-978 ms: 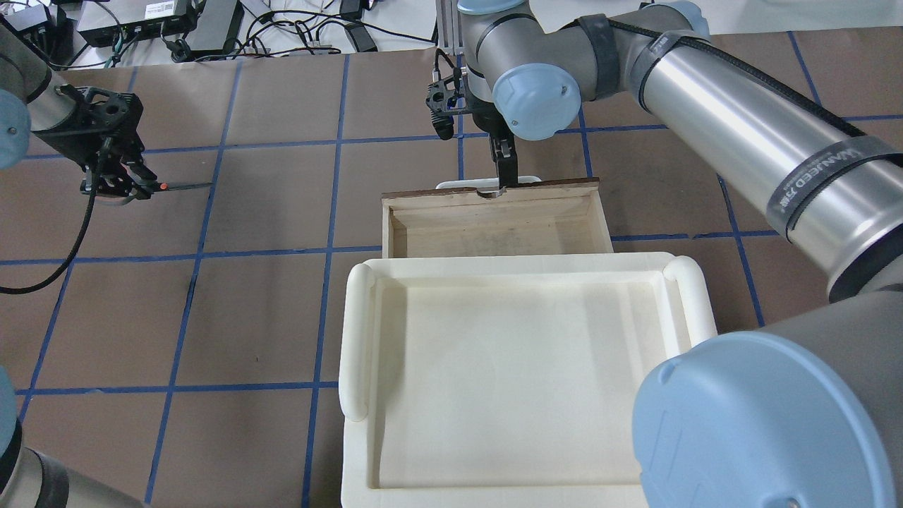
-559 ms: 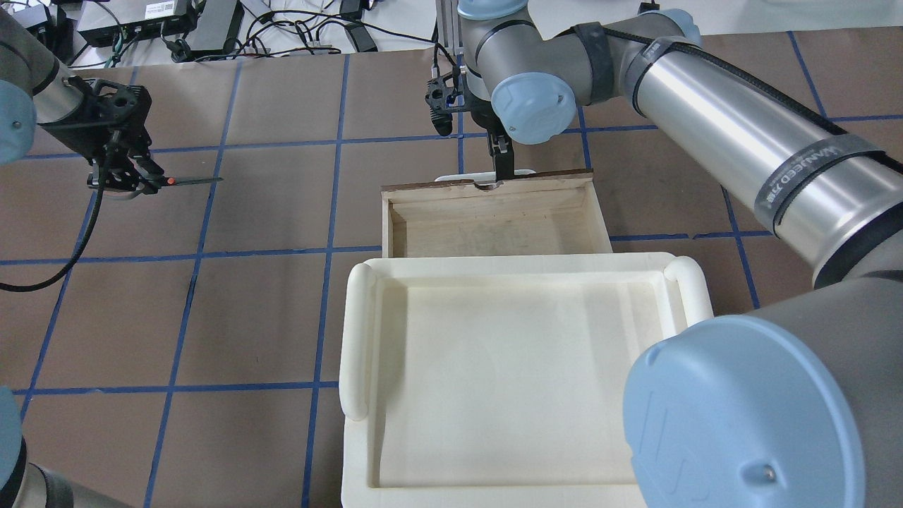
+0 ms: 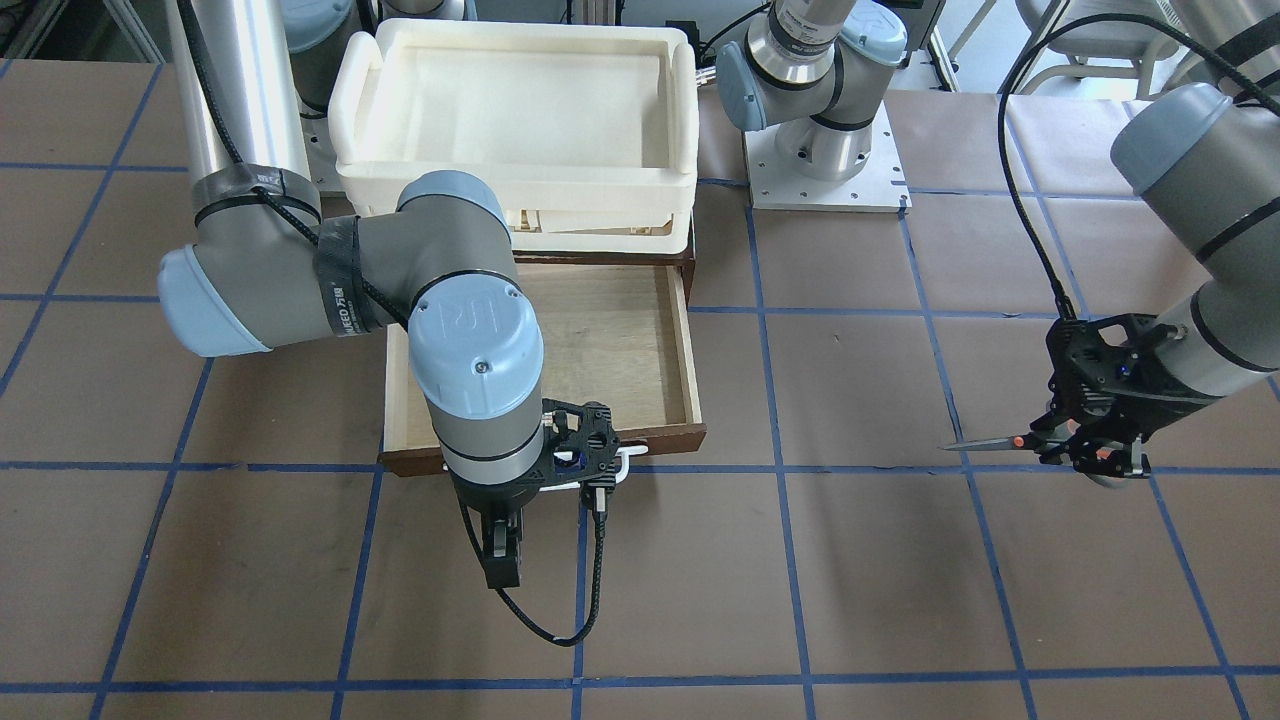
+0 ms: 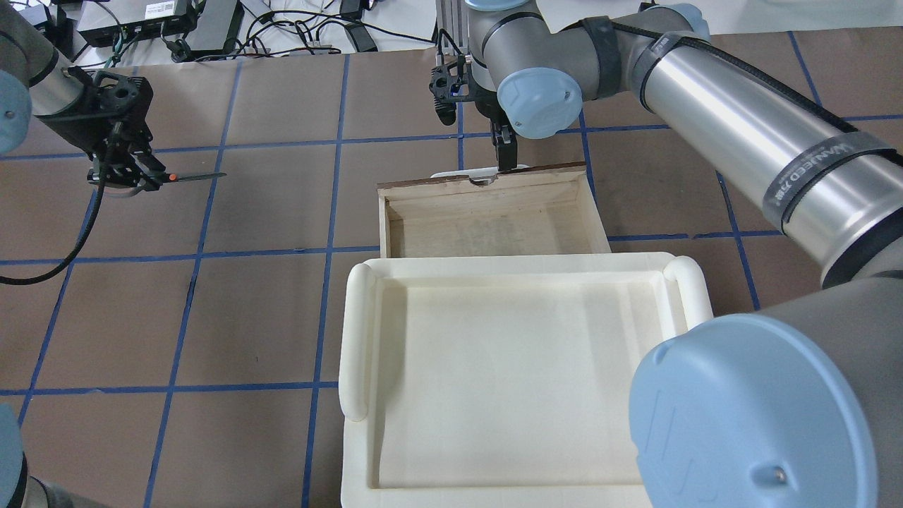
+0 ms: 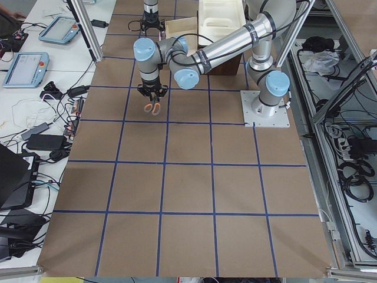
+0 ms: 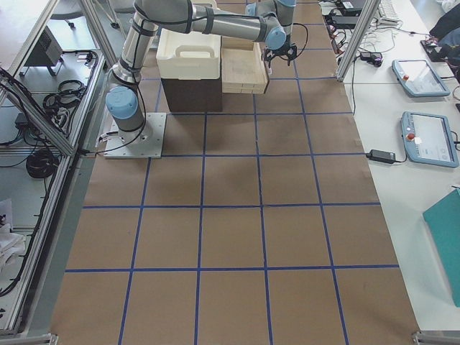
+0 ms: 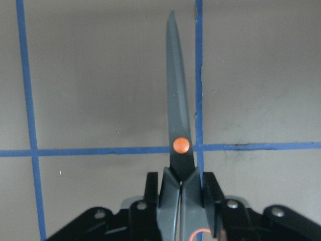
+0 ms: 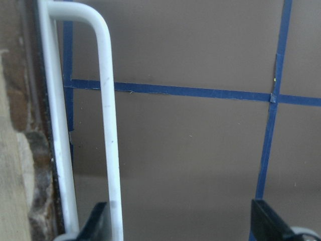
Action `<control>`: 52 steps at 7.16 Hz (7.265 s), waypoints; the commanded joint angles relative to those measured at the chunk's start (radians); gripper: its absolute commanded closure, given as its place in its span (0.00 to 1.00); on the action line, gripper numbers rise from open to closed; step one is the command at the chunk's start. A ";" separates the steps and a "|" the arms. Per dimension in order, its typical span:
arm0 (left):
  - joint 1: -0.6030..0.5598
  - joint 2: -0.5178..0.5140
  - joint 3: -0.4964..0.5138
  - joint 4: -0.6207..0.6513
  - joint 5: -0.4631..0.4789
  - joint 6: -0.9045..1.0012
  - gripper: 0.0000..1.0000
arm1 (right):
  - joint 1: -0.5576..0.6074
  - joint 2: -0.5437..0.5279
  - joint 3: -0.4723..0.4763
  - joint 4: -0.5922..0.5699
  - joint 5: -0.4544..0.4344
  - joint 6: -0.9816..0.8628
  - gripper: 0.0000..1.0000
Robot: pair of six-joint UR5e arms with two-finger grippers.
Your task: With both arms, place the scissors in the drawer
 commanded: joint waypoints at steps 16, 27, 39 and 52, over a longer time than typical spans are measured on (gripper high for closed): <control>-0.767 -0.056 0.022 0.057 -0.048 -1.010 0.84 | -0.244 -0.586 0.142 0.494 0.031 1.430 0.00; -0.825 -0.099 -0.021 0.100 -0.039 -1.041 0.00 | -0.244 -0.582 0.142 0.488 0.030 1.429 0.00; -0.417 0.268 0.100 -0.321 0.022 -1.787 0.00 | -0.242 -0.575 0.142 0.446 0.040 1.478 0.00; -0.353 0.355 0.009 -0.258 0.038 -1.918 0.00 | -0.261 -0.556 0.123 0.396 0.040 1.463 0.00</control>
